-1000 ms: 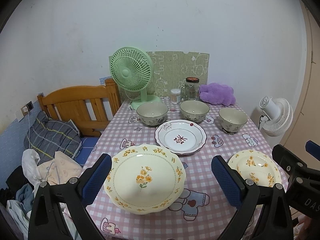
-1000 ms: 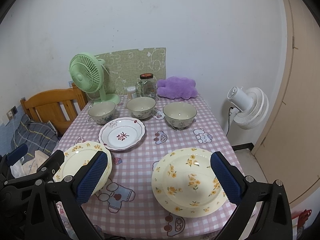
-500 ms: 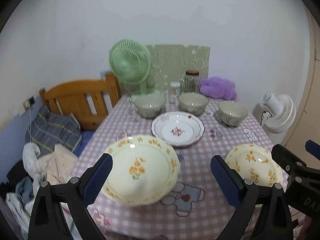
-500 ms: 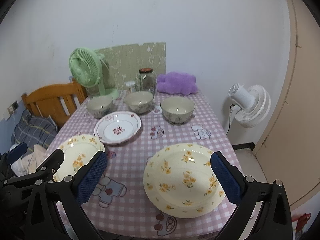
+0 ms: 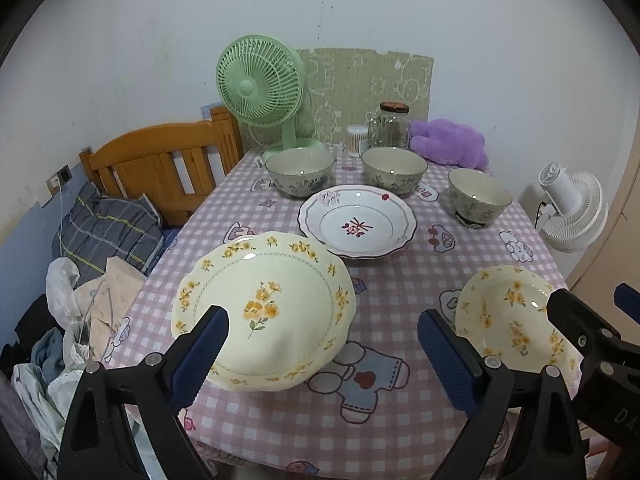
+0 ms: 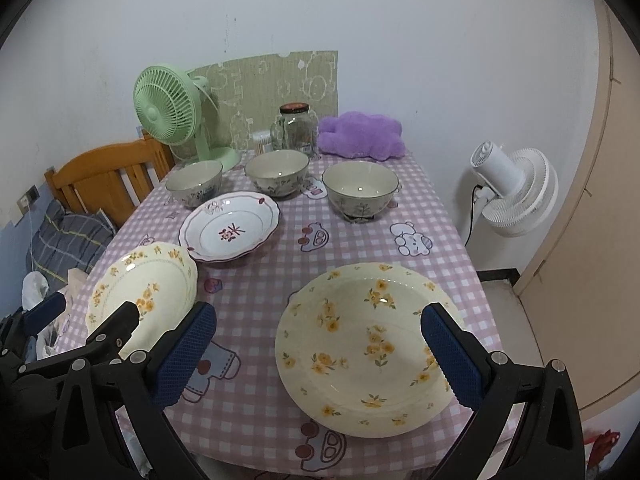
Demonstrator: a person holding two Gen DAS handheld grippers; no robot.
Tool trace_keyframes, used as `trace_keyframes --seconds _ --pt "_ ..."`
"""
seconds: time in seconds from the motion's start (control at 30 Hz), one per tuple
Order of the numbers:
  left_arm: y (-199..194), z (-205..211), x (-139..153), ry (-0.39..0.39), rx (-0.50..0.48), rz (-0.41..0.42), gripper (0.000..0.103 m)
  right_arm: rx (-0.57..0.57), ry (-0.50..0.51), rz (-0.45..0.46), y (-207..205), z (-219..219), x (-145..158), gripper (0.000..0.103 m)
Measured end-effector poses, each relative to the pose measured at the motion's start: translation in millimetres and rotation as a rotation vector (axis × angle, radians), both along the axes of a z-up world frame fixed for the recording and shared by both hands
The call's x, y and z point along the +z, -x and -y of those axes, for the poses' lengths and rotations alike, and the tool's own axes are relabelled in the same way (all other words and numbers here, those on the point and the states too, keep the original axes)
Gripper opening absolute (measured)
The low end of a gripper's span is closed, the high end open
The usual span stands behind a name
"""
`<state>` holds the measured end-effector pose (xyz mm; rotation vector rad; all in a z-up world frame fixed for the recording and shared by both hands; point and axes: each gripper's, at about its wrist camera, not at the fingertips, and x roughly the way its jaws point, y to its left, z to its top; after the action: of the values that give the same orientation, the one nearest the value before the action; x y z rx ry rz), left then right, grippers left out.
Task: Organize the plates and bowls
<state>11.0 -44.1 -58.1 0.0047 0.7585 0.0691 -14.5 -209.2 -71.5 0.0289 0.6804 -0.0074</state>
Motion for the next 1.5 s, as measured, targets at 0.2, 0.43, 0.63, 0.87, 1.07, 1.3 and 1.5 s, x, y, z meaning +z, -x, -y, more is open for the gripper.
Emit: trace_keyframes --seconds 0.2,0.43,0.63,0.87,1.07,1.3,1.5 --pt "-17 -8 -11 0.017 -0.051 -0.019 0.092 -0.043 0.0 -0.017 -10 -10 -9 0.103" --pt "-37 0 -19 0.035 -0.183 -0.049 0.091 -0.15 0.036 -0.033 -18 -8 -15 0.103" --pt "-48 29 -31 0.025 -0.225 -0.088 0.091 -0.195 0.026 -0.061 -23 19 -28 0.102" --pt "-56 80 -48 0.032 -0.184 -0.118 0.091 -0.154 0.031 -0.087 -39 68 -40 0.101" --pt "-67 108 -65 0.032 -0.143 -0.152 0.09 -0.129 0.012 -0.122 -56 105 -57 0.098" --pt "-73 128 -89 0.047 -0.132 -0.226 0.085 -0.101 -0.014 -0.184 -69 126 -83 0.093" --pt "-76 137 -101 0.035 -0.138 -0.253 0.079 -0.089 -0.033 -0.23 -78 131 -102 0.089"
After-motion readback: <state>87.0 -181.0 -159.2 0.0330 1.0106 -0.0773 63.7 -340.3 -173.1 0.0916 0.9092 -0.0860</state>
